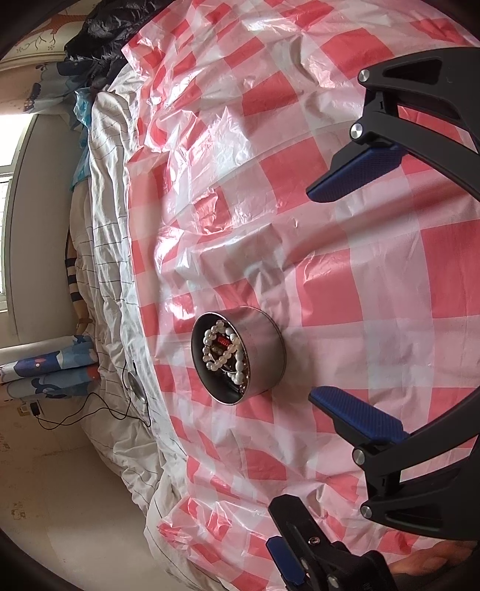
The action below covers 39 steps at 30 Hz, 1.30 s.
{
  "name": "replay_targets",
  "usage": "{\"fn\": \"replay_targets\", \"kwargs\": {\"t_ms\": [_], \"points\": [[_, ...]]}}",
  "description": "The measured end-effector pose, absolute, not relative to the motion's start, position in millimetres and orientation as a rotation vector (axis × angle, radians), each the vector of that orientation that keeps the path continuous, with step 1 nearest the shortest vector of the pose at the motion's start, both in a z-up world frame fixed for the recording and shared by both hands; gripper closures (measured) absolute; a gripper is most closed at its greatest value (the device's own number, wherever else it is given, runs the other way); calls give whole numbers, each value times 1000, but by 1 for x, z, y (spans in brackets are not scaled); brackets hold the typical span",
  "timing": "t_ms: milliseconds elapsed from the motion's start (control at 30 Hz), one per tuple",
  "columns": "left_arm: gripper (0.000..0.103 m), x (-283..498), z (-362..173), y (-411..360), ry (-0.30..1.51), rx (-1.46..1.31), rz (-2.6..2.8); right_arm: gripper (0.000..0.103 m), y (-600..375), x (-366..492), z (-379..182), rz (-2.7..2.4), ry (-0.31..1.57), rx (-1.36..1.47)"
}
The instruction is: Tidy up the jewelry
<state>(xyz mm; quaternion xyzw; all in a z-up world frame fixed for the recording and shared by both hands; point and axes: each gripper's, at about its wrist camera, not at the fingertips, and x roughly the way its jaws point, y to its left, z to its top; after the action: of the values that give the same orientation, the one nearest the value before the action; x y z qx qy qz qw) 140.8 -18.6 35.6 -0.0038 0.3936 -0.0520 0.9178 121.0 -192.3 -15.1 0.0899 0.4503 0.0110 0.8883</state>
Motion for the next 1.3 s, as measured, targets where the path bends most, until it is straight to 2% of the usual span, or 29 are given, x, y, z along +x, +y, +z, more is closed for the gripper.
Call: {"fn": "replay_targets", "kwargs": {"t_ms": [1300], "points": [[8,139,32,-31,821,47,-104,7,-188,122,-23,36,954,187]]}}
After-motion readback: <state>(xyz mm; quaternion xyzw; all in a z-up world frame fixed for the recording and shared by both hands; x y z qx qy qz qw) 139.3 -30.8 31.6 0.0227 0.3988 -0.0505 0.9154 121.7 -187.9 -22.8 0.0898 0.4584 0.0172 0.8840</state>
